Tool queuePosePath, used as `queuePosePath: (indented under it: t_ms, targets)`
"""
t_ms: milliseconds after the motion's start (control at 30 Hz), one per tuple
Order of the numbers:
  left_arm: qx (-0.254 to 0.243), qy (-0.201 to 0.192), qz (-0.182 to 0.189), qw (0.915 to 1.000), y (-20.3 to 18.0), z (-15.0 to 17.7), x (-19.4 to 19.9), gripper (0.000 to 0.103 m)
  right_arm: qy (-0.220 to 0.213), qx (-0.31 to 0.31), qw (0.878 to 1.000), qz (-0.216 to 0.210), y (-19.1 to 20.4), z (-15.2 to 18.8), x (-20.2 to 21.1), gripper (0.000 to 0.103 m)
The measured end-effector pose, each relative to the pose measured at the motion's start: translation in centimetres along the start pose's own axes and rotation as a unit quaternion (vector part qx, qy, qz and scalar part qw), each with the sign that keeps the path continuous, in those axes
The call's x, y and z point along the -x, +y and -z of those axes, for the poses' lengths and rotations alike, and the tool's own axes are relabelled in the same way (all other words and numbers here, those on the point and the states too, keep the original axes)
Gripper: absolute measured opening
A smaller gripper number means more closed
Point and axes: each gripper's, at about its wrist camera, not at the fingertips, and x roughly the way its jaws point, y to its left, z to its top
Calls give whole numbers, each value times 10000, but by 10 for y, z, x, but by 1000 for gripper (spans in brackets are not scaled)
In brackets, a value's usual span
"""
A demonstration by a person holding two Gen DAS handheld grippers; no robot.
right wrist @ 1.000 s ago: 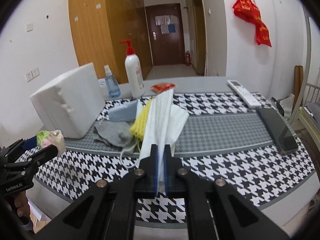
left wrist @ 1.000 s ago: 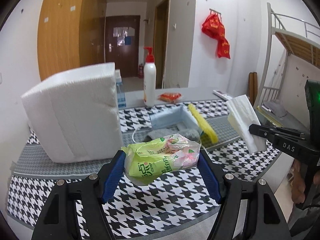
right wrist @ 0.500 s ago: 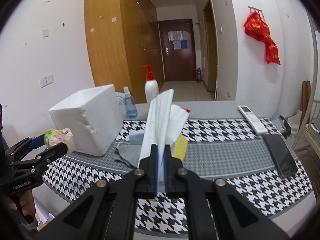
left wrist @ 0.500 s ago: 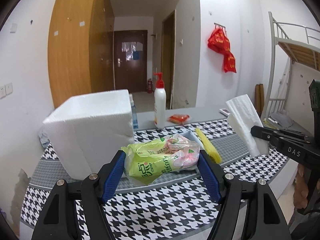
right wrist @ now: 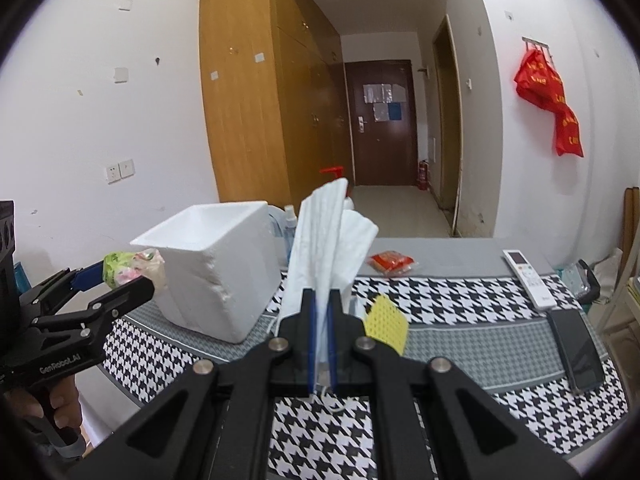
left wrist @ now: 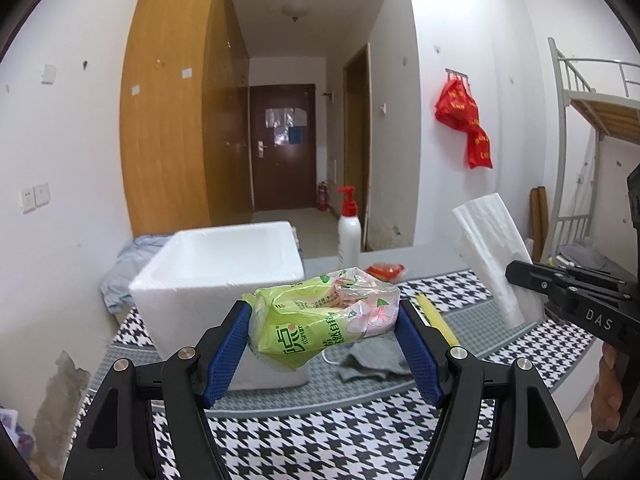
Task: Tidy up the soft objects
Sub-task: 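Carry the snack bag with the left gripper over the white foam box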
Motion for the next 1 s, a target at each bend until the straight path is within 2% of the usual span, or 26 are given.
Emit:
queuePosePath:
  t_ms: [367, 833, 1000]
  targets:
    - [59, -275, -357, 9990, 11, -17, 5, 73, -146, 117, 9997, -171, 14, -17, -11, 8]
    - [294, -404, -1072, 9930, 39, -22, 13, 73, -276, 390, 9971, -595, 47, -36, -28, 8]
    - [400, -422, -1166, 9915, 50, -23, 16, 73, -229, 485, 9960, -721, 59, -40, -36, 8]
